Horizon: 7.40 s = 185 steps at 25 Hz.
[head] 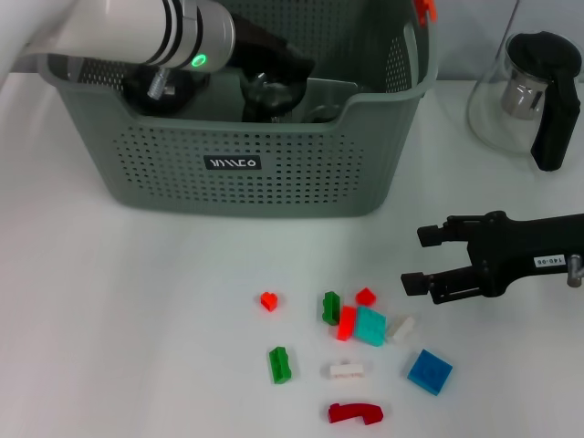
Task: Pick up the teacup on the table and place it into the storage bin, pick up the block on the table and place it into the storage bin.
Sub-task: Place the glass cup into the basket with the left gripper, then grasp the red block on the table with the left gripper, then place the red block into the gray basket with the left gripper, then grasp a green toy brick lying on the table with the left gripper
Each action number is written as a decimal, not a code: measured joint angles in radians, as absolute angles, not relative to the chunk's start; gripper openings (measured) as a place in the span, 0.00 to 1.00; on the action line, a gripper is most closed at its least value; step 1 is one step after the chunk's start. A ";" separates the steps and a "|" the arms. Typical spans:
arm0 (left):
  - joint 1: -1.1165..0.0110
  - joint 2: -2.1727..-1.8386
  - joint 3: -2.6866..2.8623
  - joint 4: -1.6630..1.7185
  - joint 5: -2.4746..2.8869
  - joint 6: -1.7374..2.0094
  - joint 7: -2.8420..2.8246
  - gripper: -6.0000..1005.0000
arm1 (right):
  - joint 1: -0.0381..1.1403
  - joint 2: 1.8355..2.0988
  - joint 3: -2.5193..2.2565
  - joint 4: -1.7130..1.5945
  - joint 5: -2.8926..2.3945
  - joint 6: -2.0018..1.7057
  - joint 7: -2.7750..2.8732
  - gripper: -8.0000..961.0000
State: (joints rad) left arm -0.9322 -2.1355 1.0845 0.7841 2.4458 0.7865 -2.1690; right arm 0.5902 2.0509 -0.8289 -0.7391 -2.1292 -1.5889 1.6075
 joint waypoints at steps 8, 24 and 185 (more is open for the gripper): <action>-0.886 -2.130 1.080 0.939 2.451 0.808 -2.212 0.61 | 0.585 2.051 -0.828 -0.739 -2.129 -1.590 1.608 0.98; -0.659 -2.172 0.934 1.583 2.168 1.473 -2.218 0.79 | 0.581 2.048 -0.828 -0.739 -2.129 -1.588 1.597 0.99; -0.520 -2.178 1.050 1.544 2.210 1.900 -2.006 0.90 | 0.574 2.042 -0.816 -0.699 -2.126 -1.536 1.595 0.99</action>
State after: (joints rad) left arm -0.5197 -2.1782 1.0495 1.5437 2.2096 1.8996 -2.0058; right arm 0.5737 2.0420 -0.8160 -0.6994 -2.1264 -1.5358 1.5946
